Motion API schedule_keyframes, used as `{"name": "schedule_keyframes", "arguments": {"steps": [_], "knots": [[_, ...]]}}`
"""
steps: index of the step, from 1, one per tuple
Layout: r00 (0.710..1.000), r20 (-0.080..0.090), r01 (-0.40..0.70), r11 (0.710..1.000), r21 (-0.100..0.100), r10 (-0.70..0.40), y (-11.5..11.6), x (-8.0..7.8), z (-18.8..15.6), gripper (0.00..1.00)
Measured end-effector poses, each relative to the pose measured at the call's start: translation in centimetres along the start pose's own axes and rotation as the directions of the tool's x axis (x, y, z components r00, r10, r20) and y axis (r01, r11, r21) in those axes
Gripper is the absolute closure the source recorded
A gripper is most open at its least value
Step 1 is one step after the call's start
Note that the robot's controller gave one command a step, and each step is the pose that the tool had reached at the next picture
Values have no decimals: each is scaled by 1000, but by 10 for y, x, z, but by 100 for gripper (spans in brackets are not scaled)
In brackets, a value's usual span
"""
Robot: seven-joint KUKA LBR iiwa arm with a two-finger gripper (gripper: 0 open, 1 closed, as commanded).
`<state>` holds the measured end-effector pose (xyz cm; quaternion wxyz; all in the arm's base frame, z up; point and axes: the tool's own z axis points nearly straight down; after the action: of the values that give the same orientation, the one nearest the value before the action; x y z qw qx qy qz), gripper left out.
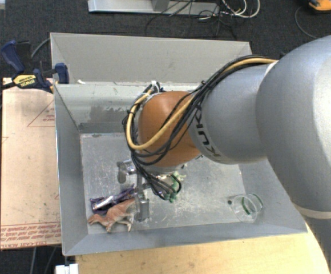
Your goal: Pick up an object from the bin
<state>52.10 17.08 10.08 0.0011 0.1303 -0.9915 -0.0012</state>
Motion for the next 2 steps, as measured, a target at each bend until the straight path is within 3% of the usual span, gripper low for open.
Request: {"name": "schedule_keyframes", "arguments": {"steps": [1,2], "knots": [[999,5,44,999,0,-44,57,-11,-40,0],[963,-2,268,963,-1,-268,58,-2,2,0]]}}
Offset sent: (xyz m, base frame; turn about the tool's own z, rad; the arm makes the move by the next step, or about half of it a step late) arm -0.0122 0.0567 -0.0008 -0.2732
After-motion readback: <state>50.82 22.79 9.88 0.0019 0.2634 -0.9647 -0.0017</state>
